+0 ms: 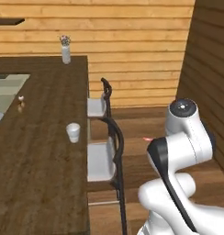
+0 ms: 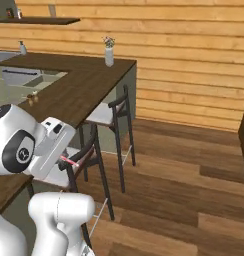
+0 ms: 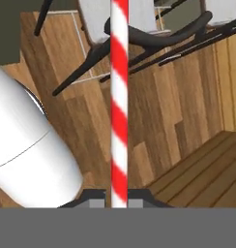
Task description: Take a straw from the drawer in front and place it inside the glass cup on the dining counter.
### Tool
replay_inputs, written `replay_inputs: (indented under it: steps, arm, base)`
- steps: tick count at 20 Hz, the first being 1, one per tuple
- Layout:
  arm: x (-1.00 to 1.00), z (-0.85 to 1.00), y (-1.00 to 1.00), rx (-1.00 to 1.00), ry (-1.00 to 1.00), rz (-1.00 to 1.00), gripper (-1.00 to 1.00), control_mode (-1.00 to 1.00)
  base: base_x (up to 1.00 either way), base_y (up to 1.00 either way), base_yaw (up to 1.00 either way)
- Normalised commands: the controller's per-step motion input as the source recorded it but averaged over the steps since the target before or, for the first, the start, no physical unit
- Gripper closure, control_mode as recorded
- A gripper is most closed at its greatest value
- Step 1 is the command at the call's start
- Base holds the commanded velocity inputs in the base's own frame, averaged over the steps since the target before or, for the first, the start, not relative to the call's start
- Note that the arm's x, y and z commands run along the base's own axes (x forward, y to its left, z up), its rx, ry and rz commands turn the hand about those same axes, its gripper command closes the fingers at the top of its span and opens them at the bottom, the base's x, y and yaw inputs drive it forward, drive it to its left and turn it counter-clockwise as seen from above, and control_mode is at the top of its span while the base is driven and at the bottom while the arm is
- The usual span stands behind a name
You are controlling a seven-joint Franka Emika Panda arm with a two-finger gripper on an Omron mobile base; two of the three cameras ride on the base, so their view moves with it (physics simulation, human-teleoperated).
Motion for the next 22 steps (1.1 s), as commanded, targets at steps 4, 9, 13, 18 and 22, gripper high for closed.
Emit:
replay_inputs:
  steps: [4,9,13,18,22]
  arm:
    - [0.00,0.00,0.00,0.00,0.00,0.00,1.00,1.00]
    - [0.00,0.00,0.00,0.00,0.00,0.00,1.00,1.00]
    - [0.00,0.00,0.00,0.00,0.00,0.00,1.00,1.00]
    - [0.00,0.00,0.00,0.00,0.00,0.00,1.00,1.00]
    - [0.00,0.00,0.00,0.00,0.00,0.00,1.00,1.00]
  base:
    - [0.27,-0.07,0.48]
    - [0.35,-0.24,0.47]
    - [0.50,-0.31,0.42]
    - [0.39,-0.28,0.39]
    - [0.42,-0.21,0.38]
